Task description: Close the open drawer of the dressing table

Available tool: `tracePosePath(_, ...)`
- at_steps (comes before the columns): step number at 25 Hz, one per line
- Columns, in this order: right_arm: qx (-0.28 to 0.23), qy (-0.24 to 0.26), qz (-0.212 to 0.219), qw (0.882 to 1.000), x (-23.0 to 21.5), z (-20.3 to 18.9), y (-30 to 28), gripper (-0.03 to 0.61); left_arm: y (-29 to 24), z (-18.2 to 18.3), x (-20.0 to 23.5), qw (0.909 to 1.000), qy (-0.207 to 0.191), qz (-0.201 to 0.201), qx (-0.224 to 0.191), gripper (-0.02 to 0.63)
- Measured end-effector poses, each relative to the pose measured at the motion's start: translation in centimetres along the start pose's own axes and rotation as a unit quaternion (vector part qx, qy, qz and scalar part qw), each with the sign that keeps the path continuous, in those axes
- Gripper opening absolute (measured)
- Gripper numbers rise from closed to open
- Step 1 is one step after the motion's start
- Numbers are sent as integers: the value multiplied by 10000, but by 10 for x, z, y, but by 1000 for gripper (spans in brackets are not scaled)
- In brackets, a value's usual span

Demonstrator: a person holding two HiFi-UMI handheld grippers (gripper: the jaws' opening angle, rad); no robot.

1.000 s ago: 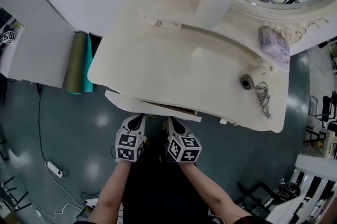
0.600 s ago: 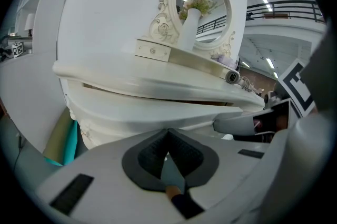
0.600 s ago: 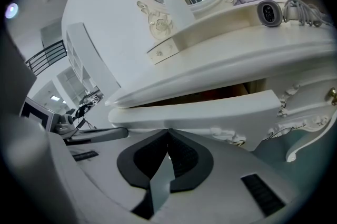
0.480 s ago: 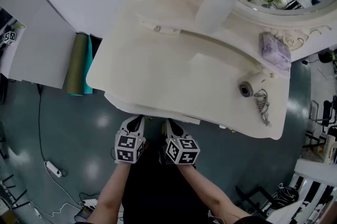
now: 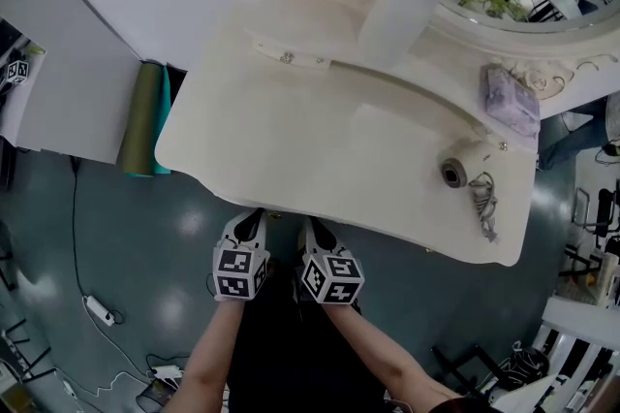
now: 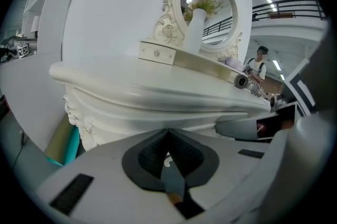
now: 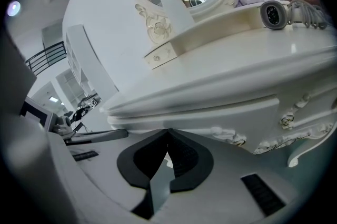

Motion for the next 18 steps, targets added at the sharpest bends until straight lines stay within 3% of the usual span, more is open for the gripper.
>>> tracePosePath(10, -421, -154, -116, 9989, -6, 17, -11, 15, -14, 13, 1, 9997, 11, 185, -188, 5)
tracePosePath(18, -341, 282, -12, 9990, -13, 12, 3, 15, -11, 6, -5, 9999, 24, 128, -29, 5)
Point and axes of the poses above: the fingertips, and each gripper's own axes: y backward along the fingers, x to its left, z out of its top, the point moved 1 cm from there along y, backward along the fingers, and after that the axes turned 2 degrees about y, right-handed, at the moved point
